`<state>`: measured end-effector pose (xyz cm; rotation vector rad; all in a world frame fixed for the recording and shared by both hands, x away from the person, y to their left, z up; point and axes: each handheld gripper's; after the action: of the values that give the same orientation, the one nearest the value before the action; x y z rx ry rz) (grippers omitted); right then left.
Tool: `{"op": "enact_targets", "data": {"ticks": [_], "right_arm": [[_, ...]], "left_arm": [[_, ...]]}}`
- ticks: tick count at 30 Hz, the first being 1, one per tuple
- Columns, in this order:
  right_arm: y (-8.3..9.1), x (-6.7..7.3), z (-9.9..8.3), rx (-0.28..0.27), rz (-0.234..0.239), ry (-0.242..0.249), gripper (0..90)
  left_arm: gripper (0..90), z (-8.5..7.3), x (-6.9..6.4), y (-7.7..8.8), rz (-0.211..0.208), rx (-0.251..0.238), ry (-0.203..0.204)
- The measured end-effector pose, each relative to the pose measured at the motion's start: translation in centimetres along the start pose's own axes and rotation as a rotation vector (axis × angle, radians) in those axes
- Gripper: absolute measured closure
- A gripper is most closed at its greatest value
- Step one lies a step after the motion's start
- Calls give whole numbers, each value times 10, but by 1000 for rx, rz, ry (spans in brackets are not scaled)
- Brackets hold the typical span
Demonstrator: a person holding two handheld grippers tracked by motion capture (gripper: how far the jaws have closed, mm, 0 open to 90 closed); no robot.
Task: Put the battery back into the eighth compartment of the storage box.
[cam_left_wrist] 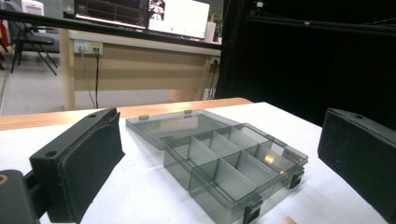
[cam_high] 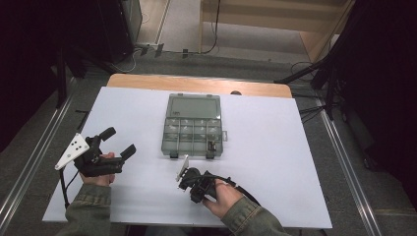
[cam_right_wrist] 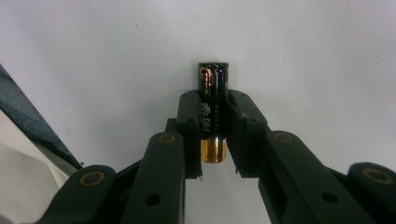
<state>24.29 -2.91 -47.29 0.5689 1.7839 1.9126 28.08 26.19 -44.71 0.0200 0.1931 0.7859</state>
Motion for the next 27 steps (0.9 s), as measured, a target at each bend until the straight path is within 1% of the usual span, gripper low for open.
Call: {"op": "enact_targets", "data": {"ticks": [7,10,13,15,18,19,20,23,24,25,27], "right_arm": [[1,-6,-1,0,11,-6,778],[5,-10,-2,-21,31,-24,778],[9,-18,-3,-50,39,-42,777],[12,-23,-3,-71,46,-70,777],[18,-33,-6,-104,57,-92,777],[20,-36,-7,-126,64,-103,778],[23,-39,-8,-135,68,-109,778],[29,-47,-12,-172,82,-149,778],[31,-50,-13,-189,80,-163,777],[33,-51,-14,-190,76,-182,778],[34,-56,-16,-216,78,-197,777]], "left_arm": [[0,0,0,0,3,-3,-3],[0,0,0,0,4,-2,-3],[0,0,-1,0,3,-3,-4],[0,0,0,1,3,-3,-2],[0,0,0,1,3,-3,-3],[0,0,-1,0,3,-2,-2],[0,0,-1,0,3,-1,-3],[0,0,-1,0,4,-2,-3],[0,0,-1,0,3,-2,-3],[0,0,-1,0,3,-2,-2],[0,0,-1,0,2,-2,-2]]}}
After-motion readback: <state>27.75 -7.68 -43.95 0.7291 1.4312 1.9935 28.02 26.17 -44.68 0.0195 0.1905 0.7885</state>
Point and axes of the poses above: each handheld gripper's, and its own axes: y roughly backward along the jaws, z roughly out of its top, x roughly to its left, and after that the axes turned 1 degree about x, right-handed
